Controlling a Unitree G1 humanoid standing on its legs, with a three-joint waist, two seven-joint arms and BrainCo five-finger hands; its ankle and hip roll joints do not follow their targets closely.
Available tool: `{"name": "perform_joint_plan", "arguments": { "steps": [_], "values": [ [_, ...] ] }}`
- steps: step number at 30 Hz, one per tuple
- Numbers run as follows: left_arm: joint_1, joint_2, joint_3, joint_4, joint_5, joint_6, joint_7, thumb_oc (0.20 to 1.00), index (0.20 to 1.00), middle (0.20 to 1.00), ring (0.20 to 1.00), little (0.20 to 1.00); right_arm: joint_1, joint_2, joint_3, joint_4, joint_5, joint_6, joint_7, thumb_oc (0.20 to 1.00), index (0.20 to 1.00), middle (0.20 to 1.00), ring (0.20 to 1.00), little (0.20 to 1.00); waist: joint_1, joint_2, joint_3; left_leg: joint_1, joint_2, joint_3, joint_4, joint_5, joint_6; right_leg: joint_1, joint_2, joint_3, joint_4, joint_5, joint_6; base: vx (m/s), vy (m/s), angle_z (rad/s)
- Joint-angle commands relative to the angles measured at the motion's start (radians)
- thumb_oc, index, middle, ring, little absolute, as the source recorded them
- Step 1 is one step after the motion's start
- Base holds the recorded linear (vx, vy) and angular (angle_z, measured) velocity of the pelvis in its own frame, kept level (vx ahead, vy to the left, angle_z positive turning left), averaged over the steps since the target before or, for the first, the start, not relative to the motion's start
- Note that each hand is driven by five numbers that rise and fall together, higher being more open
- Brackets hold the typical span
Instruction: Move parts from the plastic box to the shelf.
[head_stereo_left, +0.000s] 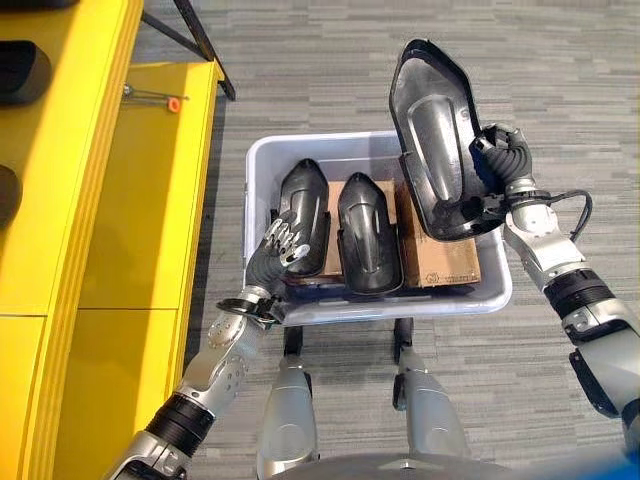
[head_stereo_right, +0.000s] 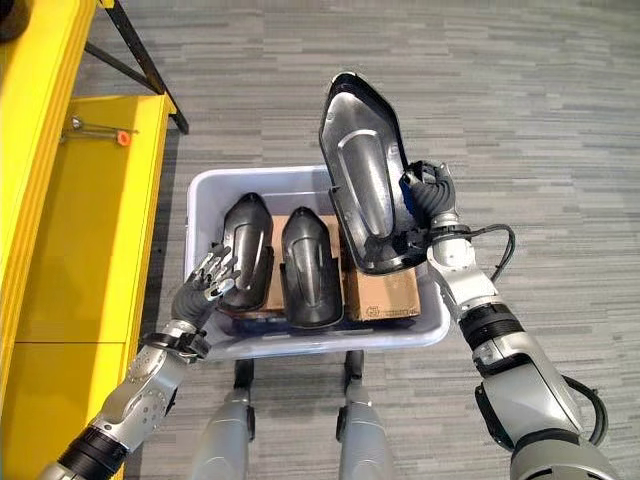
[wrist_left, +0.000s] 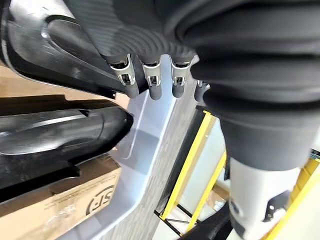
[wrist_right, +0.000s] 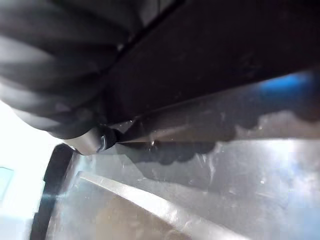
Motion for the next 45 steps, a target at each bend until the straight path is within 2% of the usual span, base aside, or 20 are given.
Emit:
{"name": "perform_joint_plan", "arguments": {
  "steps": [1,11,14,18,19,21,23,24,27,28,29,32,36,37,38,40,41,45],
  "values": [
    [0.01,0.006,-0.014,-0.005,0.01,-0.017,-0.03,1.0,1.0,1.0,1.0,1.0,0.027,-0.032,-0.053,-0.021,-0.035,-0.083,-0.015,0.2,0.2,0.2,0.2,0.2,0.005,-0.001,-0.08,0.014,0.047,0.007,0.004,0.019,-0.002,0.013,-0.078,0.013,0.189,-0.145,0.086,0.06,-0.002,0.03],
    [0.085,-0.03,0.049,0.001,0.035,0.0,-0.039,1.0,1.0,1.0,1.0,1.0,0.285,0.049,-0.142,-0.232,-0.013,-0.105,0.068,0.2,0.2,0.2,0.2,0.2,0.013,-0.009,-0.157,0.122,0.048,-0.007,-0.03,0.01,0.003,0.136,-0.088,-0.036,0.171,-0.171,0.094,0.06,-0.008,0.05],
    [0.135,-0.047,0.114,0.01,0.046,0.007,-0.038,1.0,1.0,1.0,1.0,1.0,0.388,0.088,-0.16,-0.261,-0.011,-0.089,0.107,0.2,0.2,0.2,0.2,0.2,0.031,-0.008,-0.202,0.179,0.062,-0.031,-0.05,0.015,0.001,0.193,-0.075,-0.075,0.219,-0.221,0.086,0.07,-0.046,0.28],
    [0.167,-0.053,0.144,0.015,0.052,0.012,-0.04,1.0,1.0,1.0,1.0,1.0,0.432,0.101,-0.177,-0.283,-0.011,-0.087,0.123,0.2,0.2,0.2,0.2,0.2,0.043,-0.005,-0.216,0.201,0.071,-0.057,-0.049,0.02,-0.003,0.231,-0.065,-0.102,0.245,-0.255,0.077,0.03,-0.07,0.23],
    [0.187,-0.058,0.159,0.013,0.054,0.018,-0.039,1.0,1.0,1.0,1.0,1.0,0.434,0.1,-0.178,-0.293,-0.012,-0.085,0.129,0.2,0.2,0.2,0.2,0.2,0.064,0.001,-0.223,0.212,0.084,-0.082,-0.046,0.03,-0.008,0.251,-0.052,-0.127,0.277,-0.287,0.064,0.03,-0.124,0.29],
    [0.206,-0.063,0.166,0.006,0.055,0.023,-0.037,1.0,1.0,1.0,1.0,1.0,0.432,0.105,-0.173,-0.3,-0.007,-0.085,0.129,0.2,0.2,0.2,0.2,0.2,0.075,0.002,-0.223,0.223,0.095,-0.102,-0.047,0.038,-0.01,0.27,-0.037,-0.148,0.3,-0.313,0.05,-0.02,-0.148,0.54],
    [0.223,-0.07,0.176,0.001,0.051,0.025,-0.038,1.0,1.0,1.0,1.0,1.0,0.417,0.107,-0.161,-0.297,-0.001,-0.089,0.13,0.2,0.2,0.2,0.2,0.2,0.092,0.008,-0.217,0.218,0.11,-0.132,-0.052,0.062,-0.02,0.279,-0.018,-0.175,0.319,-0.341,0.033,-0.12,-0.197,0.41],
    [0.244,-0.072,0.185,-0.01,0.041,0.025,-0.04,1.0,1.0,1.0,1.0,1.0,0.393,0.109,-0.142,-0.297,0.009,-0.097,0.13,0.2,0.2,0.2,0.2,0.2,0.121,0.016,-0.208,0.196,0.127,-0.167,-0.064,0.109,-0.034,0.276,0.008,-0.204,0.333,-0.363,0.009,-0.18,-0.22,0.31],
    [0.254,-0.081,0.184,-0.015,0.036,0.026,-0.039,1.0,1.0,1.0,1.0,1.0,0.357,0.102,-0.12,-0.294,0.01,-0.102,0.122,0.2,0.2,0.2,0.2,0.2,0.151,0.037,-0.189,0.15,0.145,-0.216,-0.12,0.218,-0.063,0.271,0.034,-0.267,0.323,-0.377,-0.018,-0.22,-0.159,0.68],
    [0.251,-0.088,0.179,-0.013,0.035,0.025,-0.032,1.0,1.0,1.0,1.0,1.0,0.347,0.095,-0.119,-0.297,0.01,-0.104,0.116,0.2,0.2,0.2,0.2,0.2,0.157,0.046,-0.181,0.115,0.14,-0.209,-0.135,0.265,-0.064,0.27,0.032,-0.297,0.31,-0.371,-0.022,-0.21,-0.041,0.85],
    [0.242,-0.095,0.176,-0.01,0.035,0.024,-0.03,1.0,1.0,1.0,1.0,1.0,0.342,0.087,-0.121,-0.301,0.007,-0.102,0.113,0.2,0.2,0.2,0.2,0.2,0.151,0.049,-0.176,0.094,0.128,-0.192,-0.132,0.271,-0.052,0.263,0.025,-0.315,0.302,-0.357,-0.023,-0.21,0.004,0.93],
    [0.217,-0.115,0.172,0.023,0.042,0.018,-0.023,1.0,1.0,1.0,1.0,1.0,0.333,0.08,-0.118,-0.301,-0.023,-0.096,0.101,0.2,0.2,0.2,0.2,0.2,0.139,0.031,-0.171,0.101,0.125,-0.065,-0.072,0.219,-0.024,0.248,-0.014,-0.351,0.269,-0.318,-0.026,-0.19,-0.002,1.02],
    [0.2,-0.134,0.161,0.023,0.044,0.017,-0.023,1.0,1.0,1.0,1.0,1.0,0.366,0.1,-0.128,-0.291,-0.036,-0.089,0.091,0.2,0.2,0.2,0.2,0.2,0.113,0.022,-0.191,0.151,0.14,0.01,-0.002,0.153,-0.011,0.254,-0.056,-0.42,0.219,-0.271,-0.028,-0.08,0.049,0.55],
    [0.188,-0.139,0.16,0.024,0.044,0.018,-0.017,1.0,1.0,1.0,1.0,1.0,0.38,0.111,-0.13,-0.292,-0.029,-0.088,0.089,0.2,0.2,0.2,0.2,0.2,0.096,0.021,-0.203,0.188,0.155,0.049,0.007,0.118,-0.019,0.264,-0.067,-0.431,0.228,-0.287,-0.019,0.06,0.075,0.85],
    [0.184,-0.139,0.156,0.026,0.045,0.018,-0.018,1.0,1.0,1.0,1.0,1.0,0.389,0.116,-0.13,-0.293,-0.029,-0.085,0.09,0.2,0.2,0.2,0.2,0.2,0.091,0.022,-0.206,0.206,0.152,0.055,-0.001,0.102,-0.02,0.27,-0.073,-0.438,0.233,-0.29,-0.017,0.09,0.092,1.09],
    [0.167,-0.14,0.141,0.026,0.055,0.022,-0.019,1.0,1.0,1.0,1.0,1.0,0.421,0.123,-0.143,-0.313,-0.027,-0.082,0.09,0.2,0.2,0.2,0.2,0.2,0.069,0.031,-0.222,0.216,0.127,0.098,-0.061,0.082,-0.013,0.287,-0.095,-0.474,0.248,-0.285,-0.002,0.11,0.183,1.02],
    [0.16,-0.144,0.133,0.036,0.06,0.027,-0.02,1.0,1.0,1.0,1.0,1.0,0.448,0.125,-0.161,-0.328,-0.033,-0.072,0.093,0.2,0.2,0.2,0.2,0.2,0.055,0.032,-0.232,0.215,0.112,0.133,-0.073,0.064,-0.006,0.299,-0.125,-0.49,0.28,-0.284,0.01,0.16,0.246,0.73],
    [0.148,-0.116,0.124,0.026,0.08,0.026,-0.018,1.0,1.0,1.0,1.0,1.0,0.462,0.155,-0.171,-0.326,-0.024,-0.07,0.095,0.2,0.2,0.2,0.2,0.2,0.061,0.015,-0.237,0.204,0.06,0.131,-0.053,0.036,0.012,0.336,-0.186,-0.505,0.262,-0.238,0.045,0.11,0.191,0.66]
  ]
}}
